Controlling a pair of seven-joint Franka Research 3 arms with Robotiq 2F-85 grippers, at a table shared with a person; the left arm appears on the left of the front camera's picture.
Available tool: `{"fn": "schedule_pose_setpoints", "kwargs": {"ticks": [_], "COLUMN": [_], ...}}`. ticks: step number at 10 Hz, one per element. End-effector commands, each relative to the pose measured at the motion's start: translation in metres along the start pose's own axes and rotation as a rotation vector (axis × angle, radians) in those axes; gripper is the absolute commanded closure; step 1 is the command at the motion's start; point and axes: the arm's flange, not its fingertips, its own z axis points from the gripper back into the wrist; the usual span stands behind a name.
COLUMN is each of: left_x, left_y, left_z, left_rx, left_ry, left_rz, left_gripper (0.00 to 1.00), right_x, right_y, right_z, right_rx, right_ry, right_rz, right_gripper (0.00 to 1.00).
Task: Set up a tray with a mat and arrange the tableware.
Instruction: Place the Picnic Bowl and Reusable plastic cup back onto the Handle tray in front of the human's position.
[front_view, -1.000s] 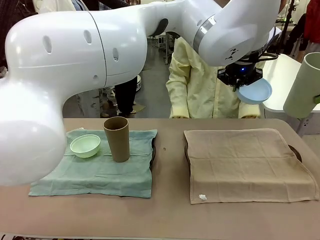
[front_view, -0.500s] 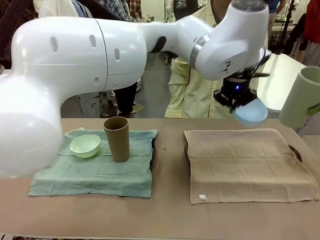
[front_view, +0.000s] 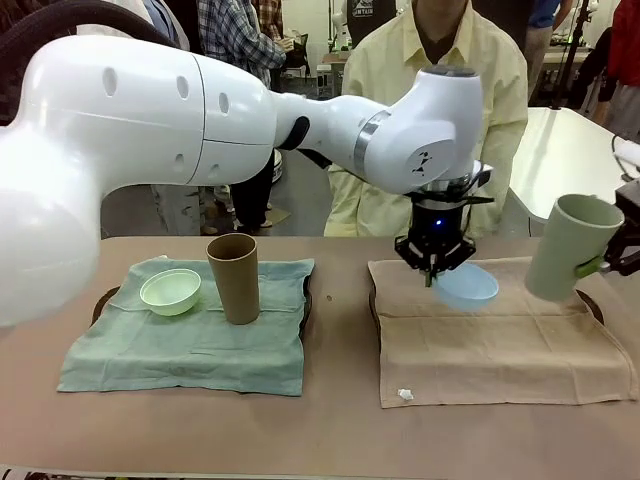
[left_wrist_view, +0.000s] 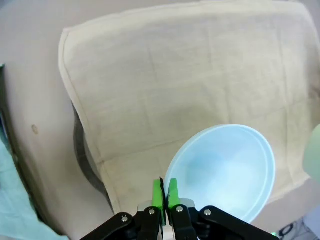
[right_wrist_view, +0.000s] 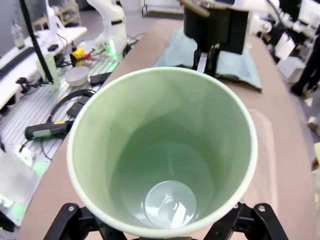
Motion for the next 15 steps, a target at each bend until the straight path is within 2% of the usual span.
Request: {"fn": "schedule_pose_setpoints", "kwargs": {"ticks": [1,2,3,4,5,6,7,10,15], "left_x": [-0.002,0.0,0.003,0.005,0.005,0.008,0.015,0.023,0.025], "left_y": [0.012,0.011,0.01,0.007,0.007,0.004,0.003,0.002,-0.002], "left_z": [-0.007,-0.011,-0.007,-0.014,-0.014,-0.013,-0.021,-0.027,-0.04], "left_rx": [-0.046,-0.055,-0.099,-0.018,-0.018,-0.055,-0.081,-0.125,-0.09], "left_ry": [-0.005,-0.053,-0.145,-0.01,-0.01,-0.061,-0.036,-0.08,-0.096], "left_rz": [-0.015,-0.014,-0.068,0.004,0.004,-0.015,0.016,0.035,-0.002], "left_gripper": [0.96,0.96,0.96,0.96,0.96,0.96,0.96,0.96,0.96], "right_x": [-0.025,-0.033,-0.031,-0.033,-0.033,-0.043,-0.047,-0.056,-0.06], "right_y": [-0.014,-0.014,-0.019,-0.009,-0.009,-0.014,-0.014,-0.02,-0.025], "right_z": [-0.015,-0.024,-0.021,-0.027,-0.027,-0.029,-0.026,-0.036,-0.045], "right_rx": [0.053,0.064,-0.021,0.046,0.046,0.026,0.002,-0.002,-0.011], "right_ry": [0.004,-0.001,0.09,-0.017,-0.017,0.015,0.0,-0.01,0.028], "right_rz": [-0.036,-0.055,-0.105,-0.05,-0.05,-0.072,-0.102,-0.127,-0.135], "right_gripper": [0.16,0.16,0.16,0.16,0.16,0.16,0.16,0.16,0.16]}}
